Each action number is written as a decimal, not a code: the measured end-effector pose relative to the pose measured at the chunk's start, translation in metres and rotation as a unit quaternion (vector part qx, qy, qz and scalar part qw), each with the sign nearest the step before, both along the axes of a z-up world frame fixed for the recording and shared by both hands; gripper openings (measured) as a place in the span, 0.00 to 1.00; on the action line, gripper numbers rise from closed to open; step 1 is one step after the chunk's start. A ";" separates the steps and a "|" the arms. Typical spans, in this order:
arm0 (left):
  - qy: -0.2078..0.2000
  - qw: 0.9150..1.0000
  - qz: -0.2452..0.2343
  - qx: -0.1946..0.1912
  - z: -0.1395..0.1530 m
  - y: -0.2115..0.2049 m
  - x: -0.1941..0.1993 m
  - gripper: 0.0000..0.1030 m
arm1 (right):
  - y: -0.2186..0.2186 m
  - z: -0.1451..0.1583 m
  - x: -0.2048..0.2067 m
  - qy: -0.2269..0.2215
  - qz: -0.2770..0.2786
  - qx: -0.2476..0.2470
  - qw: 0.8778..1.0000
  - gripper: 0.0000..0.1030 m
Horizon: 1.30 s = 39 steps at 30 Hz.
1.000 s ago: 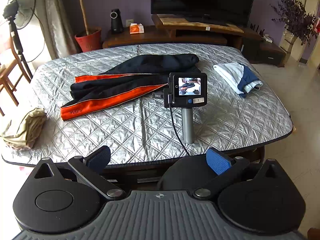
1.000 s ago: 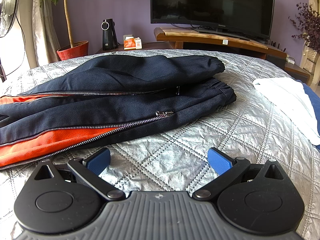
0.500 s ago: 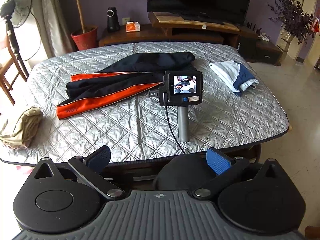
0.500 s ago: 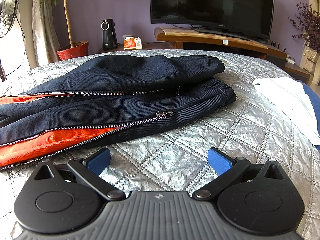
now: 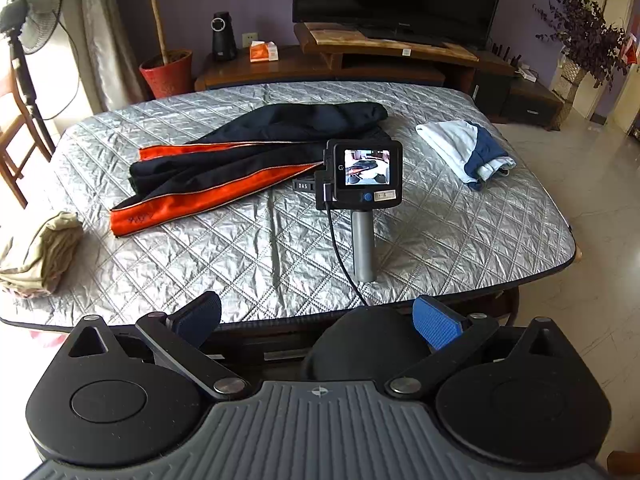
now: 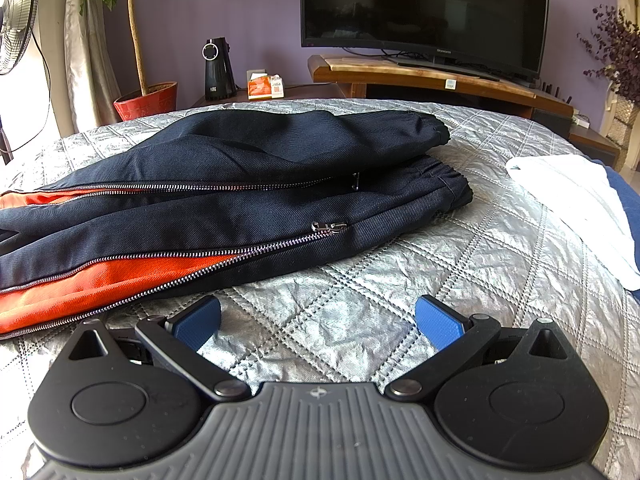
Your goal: Fold clothes
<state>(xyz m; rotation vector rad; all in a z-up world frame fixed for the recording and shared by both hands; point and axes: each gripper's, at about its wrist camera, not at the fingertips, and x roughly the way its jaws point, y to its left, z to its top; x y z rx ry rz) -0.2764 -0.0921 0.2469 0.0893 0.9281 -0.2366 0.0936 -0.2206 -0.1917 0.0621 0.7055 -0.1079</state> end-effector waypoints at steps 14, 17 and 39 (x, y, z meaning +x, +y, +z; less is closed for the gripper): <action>0.005 1.000 -0.002 -0.007 -0.001 0.000 0.000 1.00 | 0.000 0.000 -0.001 0.000 0.000 0.000 1.000 1.00; 0.006 1.000 -0.002 -0.007 -0.001 0.000 0.000 1.00 | 0.000 0.000 -0.001 0.000 0.000 0.000 1.000 1.00; 0.007 1.000 -0.005 -0.010 -0.002 -0.001 -0.001 1.00 | 0.000 0.001 -0.001 0.000 0.000 0.000 1.000 1.00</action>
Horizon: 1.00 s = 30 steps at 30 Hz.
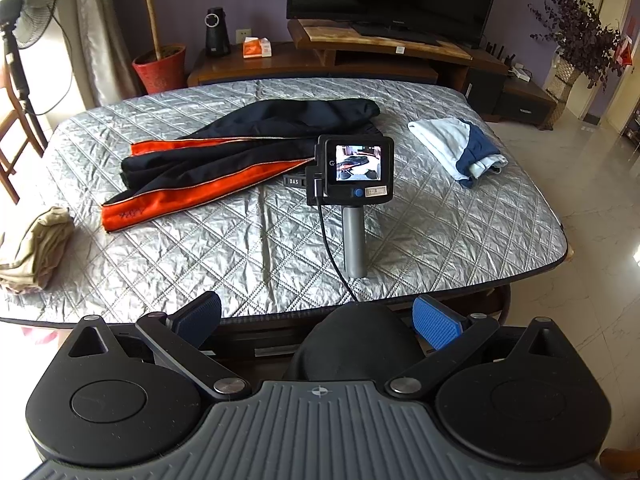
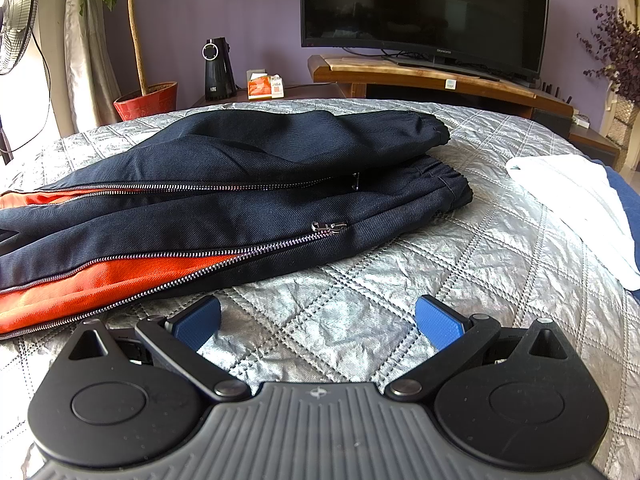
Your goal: Fold clothes
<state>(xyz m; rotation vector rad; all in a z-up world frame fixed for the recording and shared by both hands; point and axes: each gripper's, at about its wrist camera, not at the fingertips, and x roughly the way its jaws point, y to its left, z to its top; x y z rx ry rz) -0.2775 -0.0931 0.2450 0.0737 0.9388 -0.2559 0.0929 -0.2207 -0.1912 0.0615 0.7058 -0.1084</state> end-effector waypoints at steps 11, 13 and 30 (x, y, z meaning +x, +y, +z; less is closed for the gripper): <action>0.001 1.000 -0.002 0.000 -0.001 -0.001 -0.001 1.00 | 0.000 0.000 0.001 0.000 0.000 0.000 1.000 1.00; 0.002 1.000 -0.003 0.000 -0.001 -0.001 -0.001 1.00 | 0.000 -0.001 0.001 0.000 0.000 0.000 1.000 1.00; 0.004 1.000 -0.006 0.000 0.000 -0.001 -0.002 1.00 | 0.000 0.000 0.001 0.000 0.000 0.000 1.000 1.00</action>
